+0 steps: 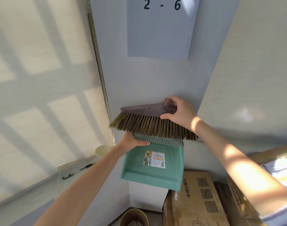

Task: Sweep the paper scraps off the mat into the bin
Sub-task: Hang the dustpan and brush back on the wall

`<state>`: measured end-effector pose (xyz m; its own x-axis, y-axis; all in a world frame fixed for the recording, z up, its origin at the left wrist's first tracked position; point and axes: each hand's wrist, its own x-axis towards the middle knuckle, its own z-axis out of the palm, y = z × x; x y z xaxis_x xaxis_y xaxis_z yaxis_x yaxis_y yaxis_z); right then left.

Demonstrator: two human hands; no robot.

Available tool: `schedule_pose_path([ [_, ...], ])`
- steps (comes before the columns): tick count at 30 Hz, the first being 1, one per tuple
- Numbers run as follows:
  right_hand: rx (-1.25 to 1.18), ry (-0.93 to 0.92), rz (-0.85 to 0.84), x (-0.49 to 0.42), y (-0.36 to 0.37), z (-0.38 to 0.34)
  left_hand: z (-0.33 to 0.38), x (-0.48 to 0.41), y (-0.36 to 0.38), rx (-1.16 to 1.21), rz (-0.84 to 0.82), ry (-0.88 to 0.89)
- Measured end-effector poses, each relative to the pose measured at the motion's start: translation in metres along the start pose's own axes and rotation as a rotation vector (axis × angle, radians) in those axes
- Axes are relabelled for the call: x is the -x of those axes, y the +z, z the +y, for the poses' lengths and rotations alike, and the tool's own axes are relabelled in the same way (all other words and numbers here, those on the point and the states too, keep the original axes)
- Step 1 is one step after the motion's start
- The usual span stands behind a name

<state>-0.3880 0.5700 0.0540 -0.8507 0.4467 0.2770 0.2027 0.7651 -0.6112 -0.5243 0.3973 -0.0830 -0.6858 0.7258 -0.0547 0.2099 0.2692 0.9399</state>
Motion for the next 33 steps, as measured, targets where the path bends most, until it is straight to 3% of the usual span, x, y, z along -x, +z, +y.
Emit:
schedule_pose_path([
  [9, 0.313, -0.13, 0.108, 0.006, 0.021, 0.011, -0.014, 0.004, -0.015, 0.14, -0.031, -0.169],
  [13, 0.381, -0.186, 0.214, 0.012, 0.031, 0.014, -0.019, 0.008, -0.035, 0.439, 0.001, -0.179],
  [17, 0.23, -0.178, 0.297, 0.017, 0.034, 0.009, -0.015, 0.007, -0.052, 0.75, 0.038, -0.148],
  [23, 0.159, -0.214, 0.314, 0.005, 0.026, -0.002, -0.002, 0.002, -0.055, 0.72, 0.084, -0.167],
  [28, 0.292, -0.28, 0.275, 0.005, 0.027, 0.005, -0.01, 0.002, -0.047, 0.666, 0.089, -0.207],
  [33, 0.418, -0.319, 0.363, 0.005, 0.03, 0.014, -0.009, -0.004, -0.045, 0.695, 0.091, -0.218],
])
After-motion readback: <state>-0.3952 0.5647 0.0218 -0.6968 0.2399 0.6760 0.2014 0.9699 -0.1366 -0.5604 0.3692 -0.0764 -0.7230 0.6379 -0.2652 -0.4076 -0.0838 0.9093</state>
